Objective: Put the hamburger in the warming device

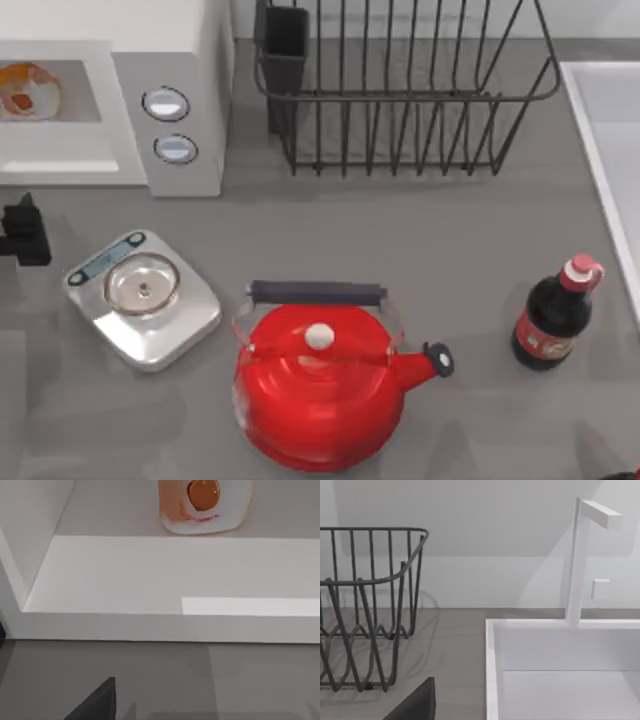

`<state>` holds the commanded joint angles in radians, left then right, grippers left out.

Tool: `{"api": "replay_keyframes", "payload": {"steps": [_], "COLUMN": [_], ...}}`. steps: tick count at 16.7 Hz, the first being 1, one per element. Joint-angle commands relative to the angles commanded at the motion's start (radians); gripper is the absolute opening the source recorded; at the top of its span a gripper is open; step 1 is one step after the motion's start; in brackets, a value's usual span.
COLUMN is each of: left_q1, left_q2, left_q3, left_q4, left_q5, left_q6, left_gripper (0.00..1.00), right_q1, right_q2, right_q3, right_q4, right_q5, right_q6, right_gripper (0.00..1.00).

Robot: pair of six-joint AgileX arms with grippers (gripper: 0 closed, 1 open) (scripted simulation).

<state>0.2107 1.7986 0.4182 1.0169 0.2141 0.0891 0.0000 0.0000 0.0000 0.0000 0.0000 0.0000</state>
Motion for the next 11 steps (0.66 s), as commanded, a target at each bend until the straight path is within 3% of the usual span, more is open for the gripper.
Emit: {"api": "replay_keyframes", "payload": {"steps": [7,11], "left_q1": [0.000,0.001], "left_q2": [-0.309,-0.386], "left_q3": [0.086,0.109], "left_q4": [-0.425,-0.508], "left_q5": [-0.004,-0.005], "left_q6": [-0.001,-0.002], "left_gripper": [1.00,1.00], "right_q1": [0.000,0.000], "right_q2": [0.000,0.000], "right_q3": [0.000,0.000], "right_q4": [0.000,0.000], "right_q5": [0.000,0.000], "right_q6": [0.000,0.000], "right_gripper": [1.00,1.00]}}
